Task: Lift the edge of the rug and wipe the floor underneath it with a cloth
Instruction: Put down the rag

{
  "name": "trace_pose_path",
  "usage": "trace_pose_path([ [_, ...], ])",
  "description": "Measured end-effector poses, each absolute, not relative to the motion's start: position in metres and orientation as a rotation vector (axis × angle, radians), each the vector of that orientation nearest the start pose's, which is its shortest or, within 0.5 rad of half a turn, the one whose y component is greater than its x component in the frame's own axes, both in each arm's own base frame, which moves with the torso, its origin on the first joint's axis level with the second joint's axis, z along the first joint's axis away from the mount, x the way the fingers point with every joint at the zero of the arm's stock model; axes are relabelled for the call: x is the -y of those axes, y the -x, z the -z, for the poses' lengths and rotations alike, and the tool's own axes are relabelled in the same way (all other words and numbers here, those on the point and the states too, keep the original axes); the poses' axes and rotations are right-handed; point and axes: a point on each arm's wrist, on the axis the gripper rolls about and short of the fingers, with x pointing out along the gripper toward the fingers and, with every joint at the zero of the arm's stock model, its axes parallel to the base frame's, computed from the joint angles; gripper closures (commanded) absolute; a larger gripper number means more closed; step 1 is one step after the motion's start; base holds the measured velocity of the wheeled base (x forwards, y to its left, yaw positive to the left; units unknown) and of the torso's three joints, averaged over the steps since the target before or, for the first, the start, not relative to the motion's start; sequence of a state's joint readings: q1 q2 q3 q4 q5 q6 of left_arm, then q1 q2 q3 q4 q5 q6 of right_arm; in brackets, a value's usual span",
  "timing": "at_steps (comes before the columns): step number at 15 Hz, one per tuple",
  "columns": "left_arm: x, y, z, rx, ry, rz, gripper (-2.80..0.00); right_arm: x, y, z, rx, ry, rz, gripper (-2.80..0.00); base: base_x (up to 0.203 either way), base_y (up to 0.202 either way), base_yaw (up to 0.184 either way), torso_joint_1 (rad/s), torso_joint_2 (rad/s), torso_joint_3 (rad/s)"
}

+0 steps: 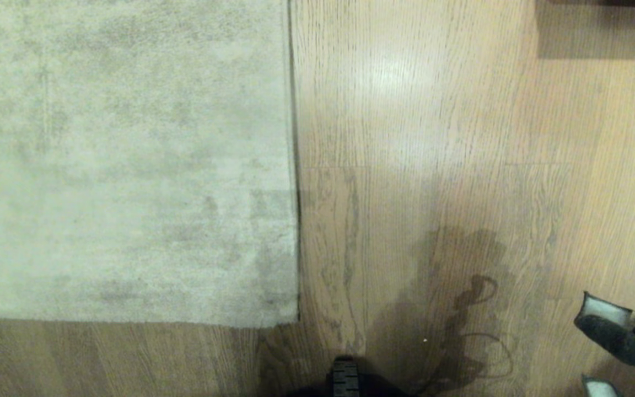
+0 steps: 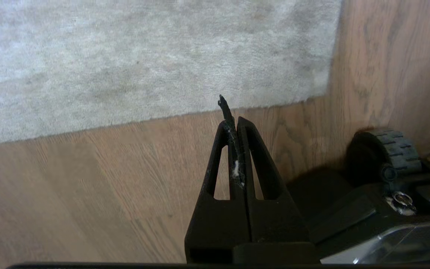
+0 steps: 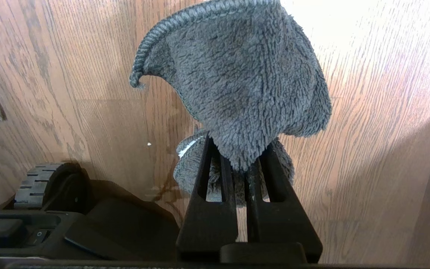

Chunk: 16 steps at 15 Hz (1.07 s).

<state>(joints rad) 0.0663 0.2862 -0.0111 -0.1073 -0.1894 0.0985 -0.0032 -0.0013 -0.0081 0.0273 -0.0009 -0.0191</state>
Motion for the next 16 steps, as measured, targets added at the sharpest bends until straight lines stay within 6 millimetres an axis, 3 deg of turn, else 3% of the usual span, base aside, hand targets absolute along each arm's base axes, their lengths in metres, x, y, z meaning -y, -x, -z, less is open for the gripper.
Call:
trace_pose_path([
  [3, 0.004, 0.001, -0.091, -0.169, -0.084, 0.201, 0.0, 0.0, 0.024, -0.075, -0.018, 0.02, 0.004, 0.0, 0.0, 0.0, 0.0, 0.0, 0.0, 0.0],
  [8, 0.001, 0.009, -0.081, -0.159, -0.083, 0.058, 0.0, 0.0, 0.024, -0.075, -0.018, 0.02, 0.004, 0.0, 0.0, 0.0, 0.0, 0.0, 0.0, 0.0],
  [16, 0.001, 0.012, -0.077, -0.147, -0.025, 0.022, 0.0, 0.0, 0.024, -0.075, -0.018, 0.019, 0.004, 0.0, 0.0, 0.0, 0.0, 0.0, 0.0, 0.0],
])
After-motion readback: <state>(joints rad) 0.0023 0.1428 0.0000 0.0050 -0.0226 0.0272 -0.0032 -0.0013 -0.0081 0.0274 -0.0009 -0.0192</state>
